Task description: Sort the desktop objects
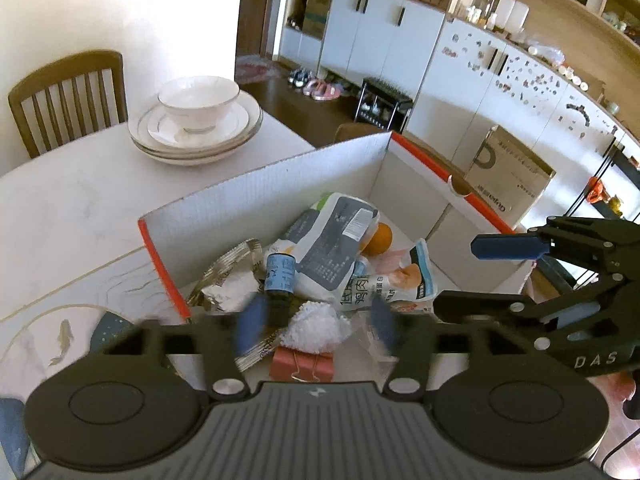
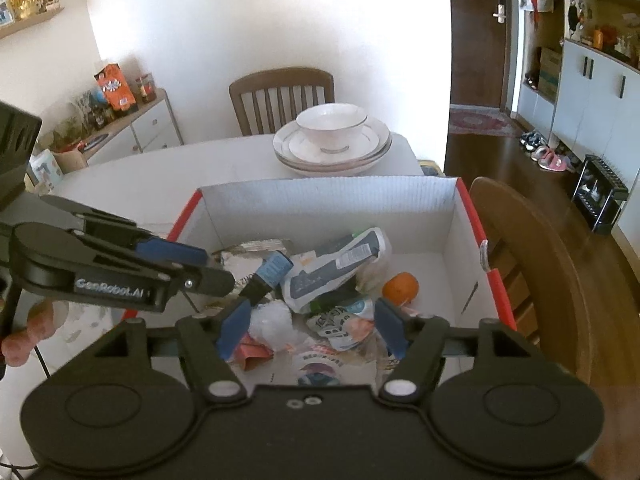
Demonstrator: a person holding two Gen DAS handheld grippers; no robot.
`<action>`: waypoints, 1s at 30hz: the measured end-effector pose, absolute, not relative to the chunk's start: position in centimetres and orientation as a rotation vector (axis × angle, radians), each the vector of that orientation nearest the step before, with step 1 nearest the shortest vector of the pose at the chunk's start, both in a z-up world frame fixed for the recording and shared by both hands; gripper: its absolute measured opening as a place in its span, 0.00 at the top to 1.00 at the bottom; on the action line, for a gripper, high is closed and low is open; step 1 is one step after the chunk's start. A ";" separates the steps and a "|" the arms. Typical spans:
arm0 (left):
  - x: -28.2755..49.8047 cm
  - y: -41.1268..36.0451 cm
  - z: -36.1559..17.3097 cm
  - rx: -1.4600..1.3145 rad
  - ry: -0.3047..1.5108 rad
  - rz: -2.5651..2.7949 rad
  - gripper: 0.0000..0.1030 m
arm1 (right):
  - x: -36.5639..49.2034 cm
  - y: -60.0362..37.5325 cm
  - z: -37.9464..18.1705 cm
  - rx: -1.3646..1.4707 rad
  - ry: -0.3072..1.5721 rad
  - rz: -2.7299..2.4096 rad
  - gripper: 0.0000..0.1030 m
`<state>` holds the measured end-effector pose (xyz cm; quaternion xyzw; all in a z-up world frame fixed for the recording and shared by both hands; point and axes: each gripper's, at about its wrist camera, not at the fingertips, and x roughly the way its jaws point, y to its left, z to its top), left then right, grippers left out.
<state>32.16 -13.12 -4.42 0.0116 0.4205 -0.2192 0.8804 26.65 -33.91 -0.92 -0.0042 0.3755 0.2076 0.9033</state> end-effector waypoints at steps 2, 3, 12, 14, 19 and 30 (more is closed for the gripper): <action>31.7 -12.9 -4.2 0.024 0.867 -0.458 0.34 | 26.2 -33.9 -0.7 -0.005 0.765 0.418 0.31; 31.5 -12.7 -4.0 0.022 0.863 -0.459 0.34 | 26.0 -33.9 -0.6 -0.002 0.760 0.413 0.30; 29.4 -11.5 -2.8 0.024 0.812 -0.473 0.17 | 23.7 -33.3 0.2 0.005 0.710 0.370 0.18; 28.8 -11.2 -2.5 0.032 0.796 -0.468 0.17 | 23.0 -33.1 0.4 0.010 0.702 0.360 0.16; 27.4 -10.5 -2.3 0.072 0.771 -0.469 0.12 | 21.6 -32.4 0.9 0.006 0.667 0.324 0.11; 24.4 -8.9 -1.5 0.053 0.729 -0.479 0.00 | 18.4 -31.2 1.4 0.013 0.597 0.262 0.01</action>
